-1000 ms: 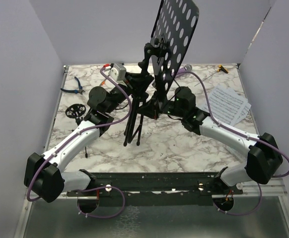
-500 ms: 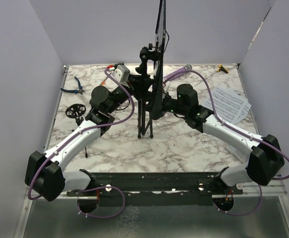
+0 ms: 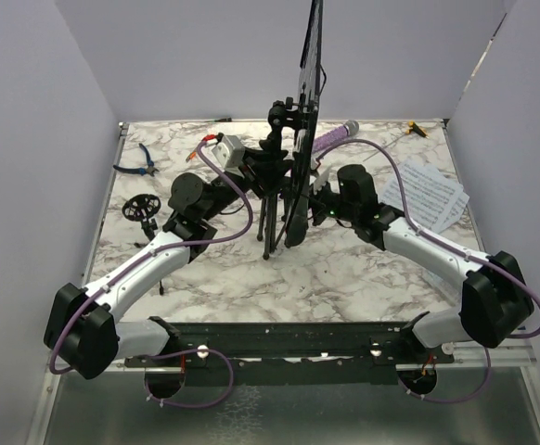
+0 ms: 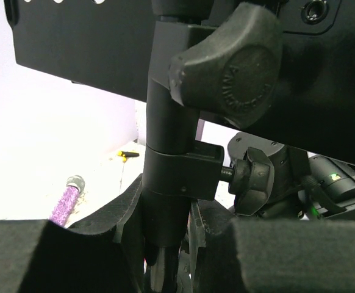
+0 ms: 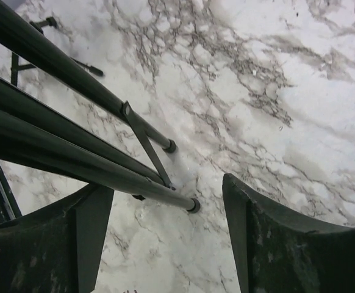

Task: Set up the instrument practice props

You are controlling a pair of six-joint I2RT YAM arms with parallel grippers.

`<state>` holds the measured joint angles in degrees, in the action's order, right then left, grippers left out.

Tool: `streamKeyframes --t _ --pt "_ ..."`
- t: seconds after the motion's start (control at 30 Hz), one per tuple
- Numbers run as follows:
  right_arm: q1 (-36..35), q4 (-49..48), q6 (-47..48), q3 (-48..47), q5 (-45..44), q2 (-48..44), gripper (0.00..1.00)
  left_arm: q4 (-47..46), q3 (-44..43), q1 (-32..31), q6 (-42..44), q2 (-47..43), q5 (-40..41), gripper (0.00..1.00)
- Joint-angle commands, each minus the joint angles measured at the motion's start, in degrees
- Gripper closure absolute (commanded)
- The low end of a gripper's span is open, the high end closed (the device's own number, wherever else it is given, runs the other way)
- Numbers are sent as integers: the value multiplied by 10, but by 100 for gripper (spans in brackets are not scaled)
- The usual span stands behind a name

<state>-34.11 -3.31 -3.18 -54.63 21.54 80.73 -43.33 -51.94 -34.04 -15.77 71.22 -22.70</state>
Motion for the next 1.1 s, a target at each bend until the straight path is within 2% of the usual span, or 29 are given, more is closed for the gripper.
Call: streamKeyframes --t 0.0,0.13,0.53,0.77,0.93,0.97,1.07 --pt "3 4 -6 27 -35 -11 28 -91 8 -8 -29 -46 -4 100" --pt "3 -18 11 39 -29 -11 29 -91 15 -8 -33 -49 0 100" --pt "3 -194 15 93 45 -1 42 -95 23 -9 -53 -47 13 100" --pt "2 -224 16 91 87 2 61 -98 23 -9 -57 -46 13 100" --pt "3 -233 16 90 94 -2 68 -98 21 -9 -52 -47 17 100" --pt "2 -233 15 91 88 -2 72 -98 20 -9 -49 -46 18 100" --pt "3 -223 21 84 68 -5 96 -98 15 -9 -36 -43 16 100"
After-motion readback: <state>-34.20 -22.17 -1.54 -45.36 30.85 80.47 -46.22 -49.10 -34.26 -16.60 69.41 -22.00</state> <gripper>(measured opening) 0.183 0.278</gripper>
